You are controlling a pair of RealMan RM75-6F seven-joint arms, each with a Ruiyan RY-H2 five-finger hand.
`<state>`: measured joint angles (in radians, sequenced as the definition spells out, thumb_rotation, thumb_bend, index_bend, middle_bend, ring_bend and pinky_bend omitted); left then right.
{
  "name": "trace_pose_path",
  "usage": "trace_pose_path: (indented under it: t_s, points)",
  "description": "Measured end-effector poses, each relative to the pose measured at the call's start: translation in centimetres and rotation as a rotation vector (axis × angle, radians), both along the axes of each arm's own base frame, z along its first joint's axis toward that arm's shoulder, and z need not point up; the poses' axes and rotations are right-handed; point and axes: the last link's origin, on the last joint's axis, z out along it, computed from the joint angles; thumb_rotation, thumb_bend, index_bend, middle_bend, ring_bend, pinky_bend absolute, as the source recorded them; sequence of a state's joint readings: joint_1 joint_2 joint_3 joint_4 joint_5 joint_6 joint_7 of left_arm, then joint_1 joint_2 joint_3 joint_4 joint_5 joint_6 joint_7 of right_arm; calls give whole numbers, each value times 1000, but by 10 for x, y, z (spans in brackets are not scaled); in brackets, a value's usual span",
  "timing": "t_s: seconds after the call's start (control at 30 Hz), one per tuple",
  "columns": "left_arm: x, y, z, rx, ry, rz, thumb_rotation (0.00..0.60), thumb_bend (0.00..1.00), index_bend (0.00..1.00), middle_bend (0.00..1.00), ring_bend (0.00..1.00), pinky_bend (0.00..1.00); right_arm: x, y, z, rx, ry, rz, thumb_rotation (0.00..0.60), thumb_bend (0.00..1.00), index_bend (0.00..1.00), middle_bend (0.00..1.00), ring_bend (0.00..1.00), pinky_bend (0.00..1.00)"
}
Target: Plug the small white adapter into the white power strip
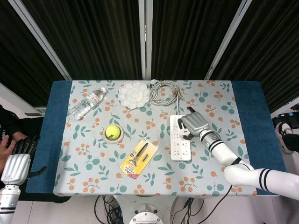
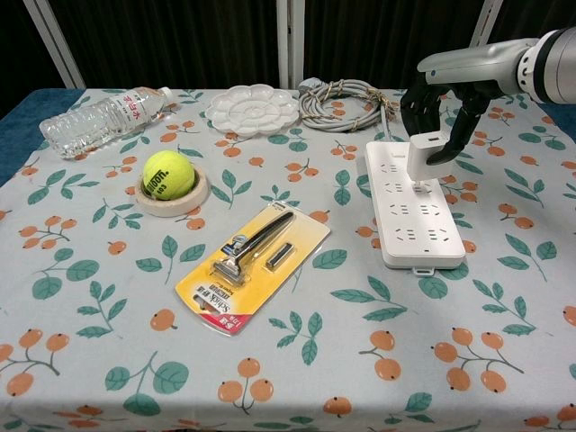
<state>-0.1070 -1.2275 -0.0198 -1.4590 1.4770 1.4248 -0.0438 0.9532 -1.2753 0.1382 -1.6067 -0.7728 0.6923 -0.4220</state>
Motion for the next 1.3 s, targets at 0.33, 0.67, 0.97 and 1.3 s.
trace_pose_path:
  t_s: [0.33,0.67,0.97,1.3]
  points:
    - [-5,0,-1,1,-10,4,600,127,11,0,0,0,7,0,-10,-20,0,-7,600,512,742,620,413,0]
    - [-7,0,-1,4,-10,7,600,127,11,0,0,0,6,-3,-18,-11,6,-14,600,512,742,618,413,0]
    - [-8,1,-1,2,-11,10,600,127,11,0,0,0,7,-4,-21,-5,2,-13,600,512,742,618,416,0]
    - [-9,0,-3,-2,-15,15,600,128,10,0,0,0,4,-2,-27,5,26,-17,600,512,743,620,421,0]
